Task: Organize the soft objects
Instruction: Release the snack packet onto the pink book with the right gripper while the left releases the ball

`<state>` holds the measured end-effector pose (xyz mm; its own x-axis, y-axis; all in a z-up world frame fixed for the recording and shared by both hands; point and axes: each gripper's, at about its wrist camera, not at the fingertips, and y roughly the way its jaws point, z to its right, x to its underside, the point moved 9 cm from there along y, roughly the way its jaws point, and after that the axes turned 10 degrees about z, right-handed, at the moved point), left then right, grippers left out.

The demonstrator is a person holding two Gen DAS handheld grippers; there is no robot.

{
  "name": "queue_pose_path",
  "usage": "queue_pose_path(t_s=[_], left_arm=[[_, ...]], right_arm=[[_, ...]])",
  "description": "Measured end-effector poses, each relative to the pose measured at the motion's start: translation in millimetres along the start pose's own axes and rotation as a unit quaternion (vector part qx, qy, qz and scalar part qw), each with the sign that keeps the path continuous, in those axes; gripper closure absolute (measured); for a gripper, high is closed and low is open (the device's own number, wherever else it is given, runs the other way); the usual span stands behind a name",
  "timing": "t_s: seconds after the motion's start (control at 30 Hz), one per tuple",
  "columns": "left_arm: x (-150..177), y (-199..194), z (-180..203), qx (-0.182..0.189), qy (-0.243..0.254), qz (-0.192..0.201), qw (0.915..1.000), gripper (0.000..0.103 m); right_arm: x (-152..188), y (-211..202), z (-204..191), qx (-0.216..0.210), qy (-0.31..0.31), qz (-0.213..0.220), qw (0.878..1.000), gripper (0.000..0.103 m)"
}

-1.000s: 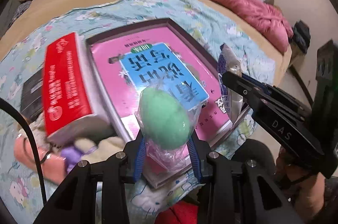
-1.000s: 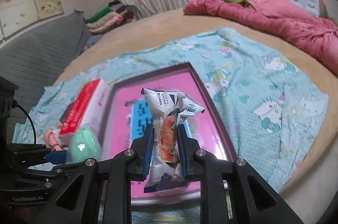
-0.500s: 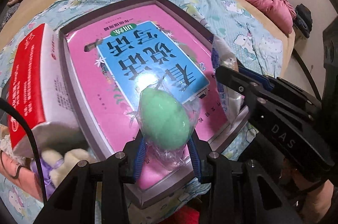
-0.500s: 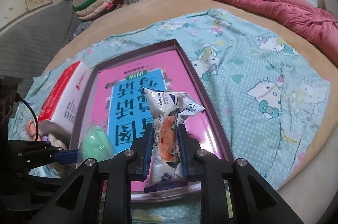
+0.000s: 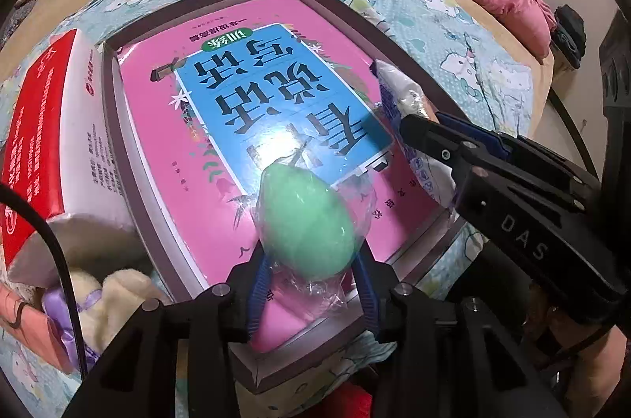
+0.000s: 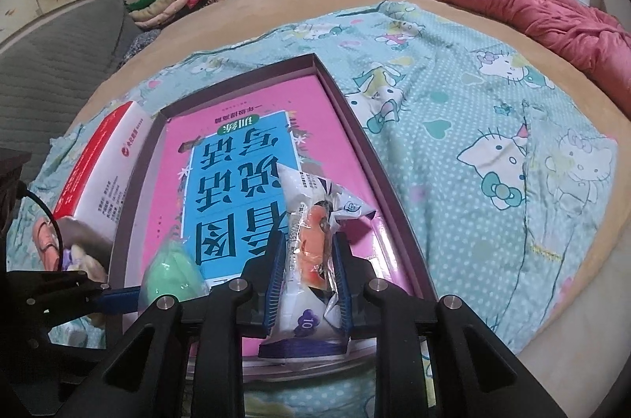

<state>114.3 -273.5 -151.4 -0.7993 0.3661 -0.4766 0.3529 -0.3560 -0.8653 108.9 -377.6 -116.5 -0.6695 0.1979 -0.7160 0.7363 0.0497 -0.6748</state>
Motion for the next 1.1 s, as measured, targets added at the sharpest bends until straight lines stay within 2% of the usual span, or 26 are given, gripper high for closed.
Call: queue_pose_path(t_s=[0.1,0.33,0.43,0.57,0.77,1.03,1.1], left_arm=[[0,0,-1,0.002,-0.005,0.001,1.0000,0.062],[1,-1,-3,-0.006,-0.004,0.001,1.0000,0.060],[1,-3,-4,-0.008,-0.005,0.002,0.9999,0.060],[1,-6,-5,-0.007,-0.007,0.005,0.9999,0.051],[-1,-14,-5,-0.006,-0.007,0.015,0.9998,0.050],[-2,-35,-5,-0.007,-0.006,0.036,0.9993,0.042],[-1,-45,-7,-0.009,-0.009,0.047,0.9988,0.037]], right_arm=[[0,-1,-1,-0.002,0.001,0.001,1.000,0.067],[-2,-4,-1,-0.002,0.005,0.008,1.000,0.066],[-3,-6,0,-0.002,0.007,0.013,1.000,0.062],[-4,-9,2,0.002,0.009,0.018,1.000,0.058],[-8,-12,3,0.002,0.015,0.027,1.000,0.051],[-11,-16,5,0.003,0.018,0.038,0.999,0.046],[-12,-17,6,0.003,0.019,0.041,0.999,0.045]])
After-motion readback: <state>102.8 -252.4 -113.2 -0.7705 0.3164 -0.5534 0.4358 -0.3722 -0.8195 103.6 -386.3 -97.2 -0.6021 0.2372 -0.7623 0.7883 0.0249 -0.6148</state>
